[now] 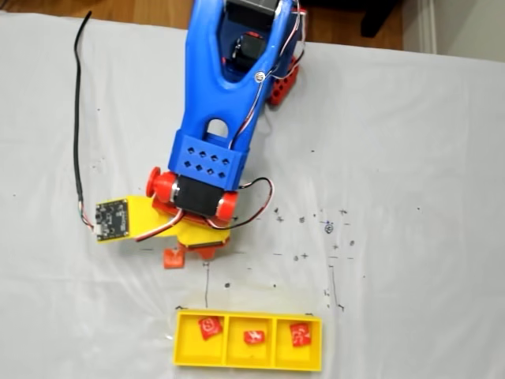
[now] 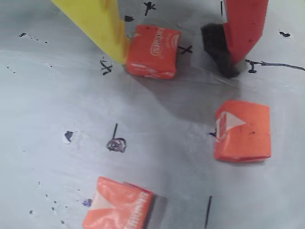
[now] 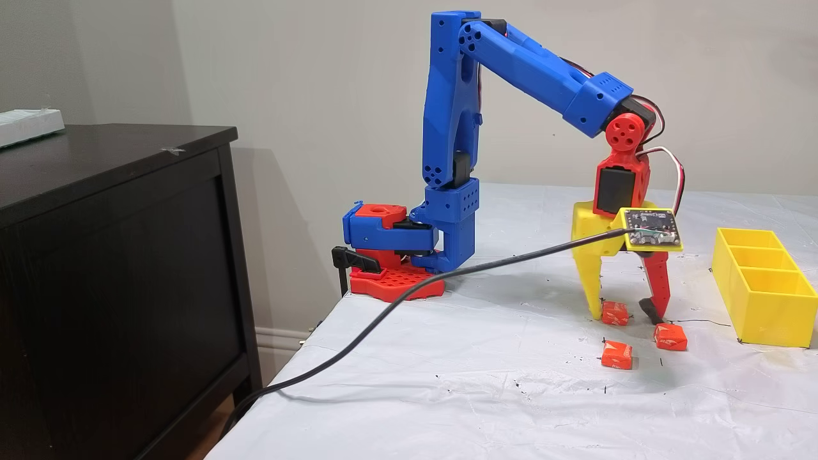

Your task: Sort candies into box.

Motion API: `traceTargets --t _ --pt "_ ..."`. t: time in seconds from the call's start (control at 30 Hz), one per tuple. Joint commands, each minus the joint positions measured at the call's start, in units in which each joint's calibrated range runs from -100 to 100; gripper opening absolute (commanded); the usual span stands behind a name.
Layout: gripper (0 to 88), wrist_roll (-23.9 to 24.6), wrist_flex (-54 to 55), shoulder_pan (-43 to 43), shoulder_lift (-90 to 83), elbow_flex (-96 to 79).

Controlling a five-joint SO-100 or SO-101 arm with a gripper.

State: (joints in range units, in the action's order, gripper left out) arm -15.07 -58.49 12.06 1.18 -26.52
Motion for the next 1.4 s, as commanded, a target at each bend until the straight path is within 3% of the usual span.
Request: traceTargets --t 0.0,0.1,0.37,0.67,1.37 --pt "4.6 0.24 0.00 -0.28 -1.01 0.62" --pt "0.2 0.63 -1.07 -0.01 -2.54 1.07" --pt "0.2 1.61 -3.44 -1.37 -8.56 3.90" --pt "0.2 8.64 -2.70 -6.80 -17.38 13.55" --pt "0.2 15.14 4.09 -19.30 -2.88 30.75"
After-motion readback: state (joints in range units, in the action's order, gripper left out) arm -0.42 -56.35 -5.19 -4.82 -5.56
